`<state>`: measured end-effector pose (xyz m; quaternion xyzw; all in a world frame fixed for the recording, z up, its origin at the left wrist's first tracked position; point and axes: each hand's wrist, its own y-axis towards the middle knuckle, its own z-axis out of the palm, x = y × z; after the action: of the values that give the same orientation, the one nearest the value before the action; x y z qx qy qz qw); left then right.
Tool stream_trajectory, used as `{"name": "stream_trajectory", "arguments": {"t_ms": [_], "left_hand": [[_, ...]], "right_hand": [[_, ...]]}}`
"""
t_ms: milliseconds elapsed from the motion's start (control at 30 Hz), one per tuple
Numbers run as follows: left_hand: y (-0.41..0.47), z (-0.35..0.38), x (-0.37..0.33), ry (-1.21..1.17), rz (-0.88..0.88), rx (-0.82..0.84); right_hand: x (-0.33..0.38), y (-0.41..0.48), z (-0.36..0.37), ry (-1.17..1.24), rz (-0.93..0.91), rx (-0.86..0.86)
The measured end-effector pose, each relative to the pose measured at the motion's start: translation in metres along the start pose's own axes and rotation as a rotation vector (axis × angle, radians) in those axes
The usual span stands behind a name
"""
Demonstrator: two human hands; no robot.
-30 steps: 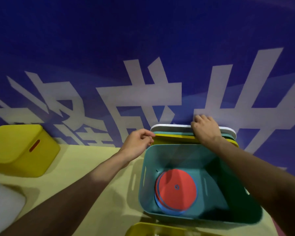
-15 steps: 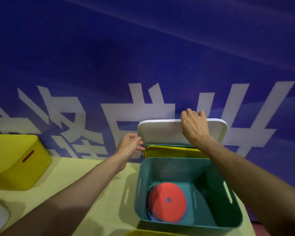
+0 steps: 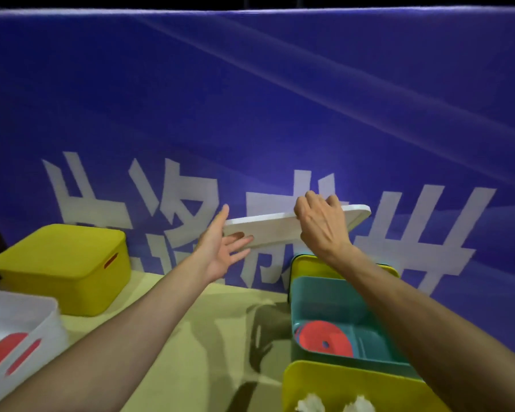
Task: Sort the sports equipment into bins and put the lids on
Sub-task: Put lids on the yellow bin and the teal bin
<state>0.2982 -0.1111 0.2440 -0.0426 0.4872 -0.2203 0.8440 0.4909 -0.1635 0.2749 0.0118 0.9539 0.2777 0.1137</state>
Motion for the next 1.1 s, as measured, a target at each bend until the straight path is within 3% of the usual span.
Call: {"name": "stream_trajectory", "arguments": {"t_ms": [133, 333, 467, 700, 800, 967, 1100], "left_hand": [[-0.036, -0.075, -0.028, -0.222, 0.021, -0.086], [-0.082, -0.187, -0.060, -0.232, 0.169, -0.344], [-0.109, -0.243, -0.076, -0.124, 0.232, -0.414], [-0.120, -0.325, -0.096, -0.156, 0.318, -0.512], [-0.118, -0.357, -0.104, -0.142, 0.370, -0.507], [-0.102, -0.414, -0.136, -0.004, 0.352, -0.568], [-0.080, -0.461, -0.165, 0.300, 0.279, -0.746]], "right_hand": [[0.087, -0.012, -0.017, 0.048, -0.105, 0.001], [0.197, -0.032, -0.018, 0.279, -0.308, 0.027], [0.243, -0.034, -0.008, 0.513, -0.078, 0.232], [0.309, -0.014, 0.037, 0.607, 0.430, 0.486], [0.343, -0.001, 0.063, 0.842, 0.664, 0.596], [0.397, 0.025, 0.099, 1.061, 0.789, 0.568], [0.436, 0.047, 0.120, 1.132, 0.811, 0.582]]}}
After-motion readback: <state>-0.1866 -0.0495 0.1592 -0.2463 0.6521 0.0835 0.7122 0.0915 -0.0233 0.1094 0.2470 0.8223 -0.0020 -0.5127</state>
